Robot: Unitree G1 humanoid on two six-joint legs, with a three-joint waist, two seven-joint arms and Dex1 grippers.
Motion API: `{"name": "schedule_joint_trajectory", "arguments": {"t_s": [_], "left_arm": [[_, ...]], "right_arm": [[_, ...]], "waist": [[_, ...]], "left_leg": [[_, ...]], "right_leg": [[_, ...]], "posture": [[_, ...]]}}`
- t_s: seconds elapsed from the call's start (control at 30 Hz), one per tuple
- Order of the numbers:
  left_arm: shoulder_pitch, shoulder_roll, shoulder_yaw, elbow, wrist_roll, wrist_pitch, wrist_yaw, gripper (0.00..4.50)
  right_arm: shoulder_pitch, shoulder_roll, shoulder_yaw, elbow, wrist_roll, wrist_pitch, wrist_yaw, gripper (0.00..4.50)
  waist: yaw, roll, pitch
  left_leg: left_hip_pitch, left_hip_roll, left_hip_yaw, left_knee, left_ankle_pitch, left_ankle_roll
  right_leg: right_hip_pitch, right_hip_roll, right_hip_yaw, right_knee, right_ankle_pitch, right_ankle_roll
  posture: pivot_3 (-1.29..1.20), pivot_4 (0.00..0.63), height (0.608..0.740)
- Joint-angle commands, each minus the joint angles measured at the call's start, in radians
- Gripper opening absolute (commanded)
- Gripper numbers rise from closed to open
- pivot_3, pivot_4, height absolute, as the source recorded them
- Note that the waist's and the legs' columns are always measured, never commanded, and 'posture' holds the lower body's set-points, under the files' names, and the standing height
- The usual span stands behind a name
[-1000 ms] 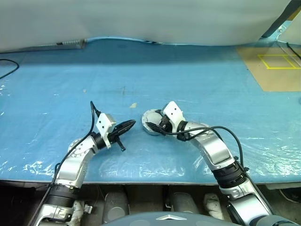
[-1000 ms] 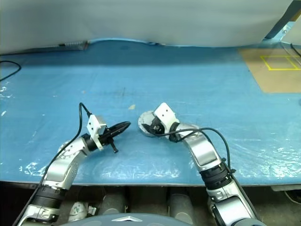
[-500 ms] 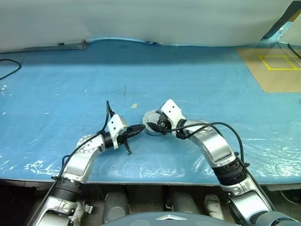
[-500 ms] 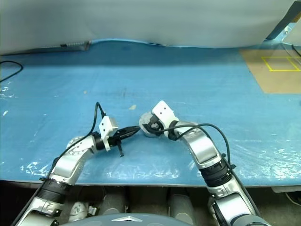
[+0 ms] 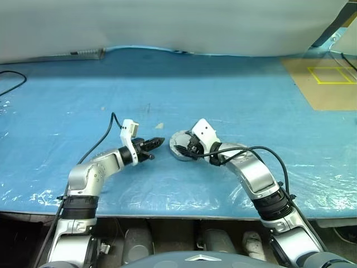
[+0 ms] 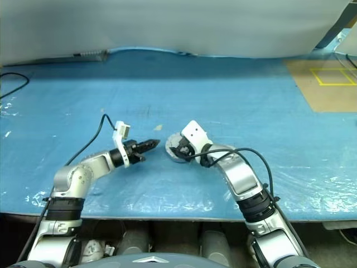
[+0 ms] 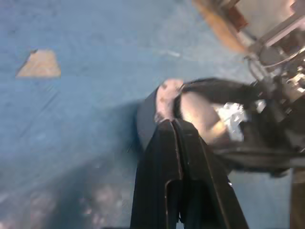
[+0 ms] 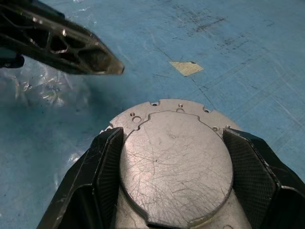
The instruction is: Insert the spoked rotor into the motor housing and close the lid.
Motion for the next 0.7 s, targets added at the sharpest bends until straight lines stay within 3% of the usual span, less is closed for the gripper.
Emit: {"name": "schedule_joint_trajectory", "arguments": {"t_s": [0.03, 0.33, 0.7], "left_arm": [[-0.033, -0.009, 0.026, 0.057, -0.026, 0.006, -0.009, 0.0], [-0.093, -0.023, -0.06, 0.251, 0.076, -0.106, -0.093, 0.0], [-0.1, -0.051, -0.029, 0.219, 0.078, -0.184, -0.102, 0.0]], "right_arm": [[0.042, -0.009, 0.028, 0.052, -0.014, 0.034, 0.004, 2.98], [0.042, 0.001, 0.033, 0.06, -0.019, 0.027, -0.003, 2.98], [0.052, -0.002, 0.03, 0.052, -0.019, 0.03, -0.005, 2.98]], "waist": [[0.0, 0.0, 0.0], [0.0, 0.0, 0.0], [0.0, 0.0, 0.0]], "left_leg": [[0.001, 0.0, 0.0, -0.001, 0.0, 0.0], [0.001, -0.001, 0.0, -0.003, 0.0, 0.0], [0.001, -0.001, 0.0, -0.004, 0.0, 0.0]], "right_leg": [[0.001, 0.0, 0.0, -0.001, 0.0, 0.0], [0.001, 0.0, 0.0, -0.002, -0.002, 0.002], [0.001, 0.0, 0.0, -0.002, -0.002, 0.002]], "posture": [[0.0, 0.15, 0.74], [0.0, 0.15, 0.74], [0.0, 0.15, 0.74]]}}
